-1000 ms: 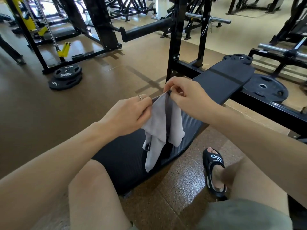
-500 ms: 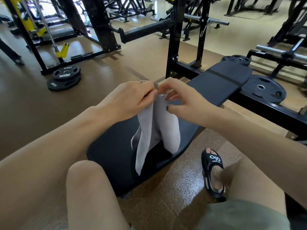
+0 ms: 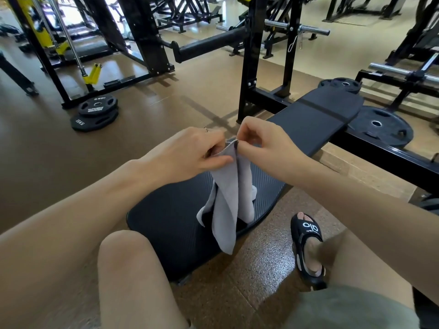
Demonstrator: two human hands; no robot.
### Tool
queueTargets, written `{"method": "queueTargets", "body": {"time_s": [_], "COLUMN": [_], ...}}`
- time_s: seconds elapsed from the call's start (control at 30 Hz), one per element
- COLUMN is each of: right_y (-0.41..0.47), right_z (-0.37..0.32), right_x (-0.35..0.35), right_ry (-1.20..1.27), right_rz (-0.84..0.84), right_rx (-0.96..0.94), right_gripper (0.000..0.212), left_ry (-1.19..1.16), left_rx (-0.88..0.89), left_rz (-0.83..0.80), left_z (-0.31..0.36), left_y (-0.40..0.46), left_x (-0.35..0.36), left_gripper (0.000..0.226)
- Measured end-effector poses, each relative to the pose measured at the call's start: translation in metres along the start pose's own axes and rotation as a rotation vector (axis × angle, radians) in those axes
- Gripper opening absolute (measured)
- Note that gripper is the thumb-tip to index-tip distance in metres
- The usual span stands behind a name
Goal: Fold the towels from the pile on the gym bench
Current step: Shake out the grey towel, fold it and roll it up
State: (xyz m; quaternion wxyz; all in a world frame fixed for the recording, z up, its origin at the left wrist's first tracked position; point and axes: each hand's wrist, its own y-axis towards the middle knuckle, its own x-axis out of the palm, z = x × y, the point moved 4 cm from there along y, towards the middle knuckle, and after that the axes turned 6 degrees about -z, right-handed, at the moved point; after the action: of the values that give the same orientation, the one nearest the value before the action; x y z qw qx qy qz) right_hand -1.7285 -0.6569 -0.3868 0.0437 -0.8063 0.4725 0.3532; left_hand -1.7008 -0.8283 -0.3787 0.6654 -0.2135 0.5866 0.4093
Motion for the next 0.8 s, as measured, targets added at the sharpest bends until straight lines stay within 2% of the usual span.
{"method": "queueTargets", "body": {"time_s": [0.13, 0.27, 0.4, 0.53, 0.63, 0.8], "right_y": [0.001, 0.002, 0.003, 0.004, 0.002, 0.003], "right_z": [0.002, -0.001, -0.002, -0.002, -0.005, -0.003], "right_x": [-0.007, -0.008, -0.006, -0.002, 0.003, -0.001], "right_ry": [-0.036, -0.044, -0.038, 0.131, 0.241, 0.277], "right_rz": [-0.065, -0.166, -0.195, -0.223, -0.219, -0.156], "right_rx": [0.021, -0.021, -0.064, 0.007, 0.022, 0.062], "right_gripper": [0.006, 0.012, 0.015, 0.02, 0.004, 0.024], "left_ry": [-0.013, -0.085, -0.139, -0.154, -0.201, -0.334], "left_rx": [0.009, -0.03, -0.047, -0.079, -0.122, -0.156], "left_rz": [0.024, 0.082, 0.129, 0.157, 0.191, 0.197], "left_z": [0.003, 0.005, 0.006, 0.004, 0.006, 0.01], "left_y": [-0.001, 0.003, 0.008, 0.01, 0.011, 0.005], "left_x": [-0.004, -0.009, -0.012, -0.013, -0.014, -0.011], "left_gripper": [0.026, 0.036, 0.046, 0.053, 0.054, 0.042]}}
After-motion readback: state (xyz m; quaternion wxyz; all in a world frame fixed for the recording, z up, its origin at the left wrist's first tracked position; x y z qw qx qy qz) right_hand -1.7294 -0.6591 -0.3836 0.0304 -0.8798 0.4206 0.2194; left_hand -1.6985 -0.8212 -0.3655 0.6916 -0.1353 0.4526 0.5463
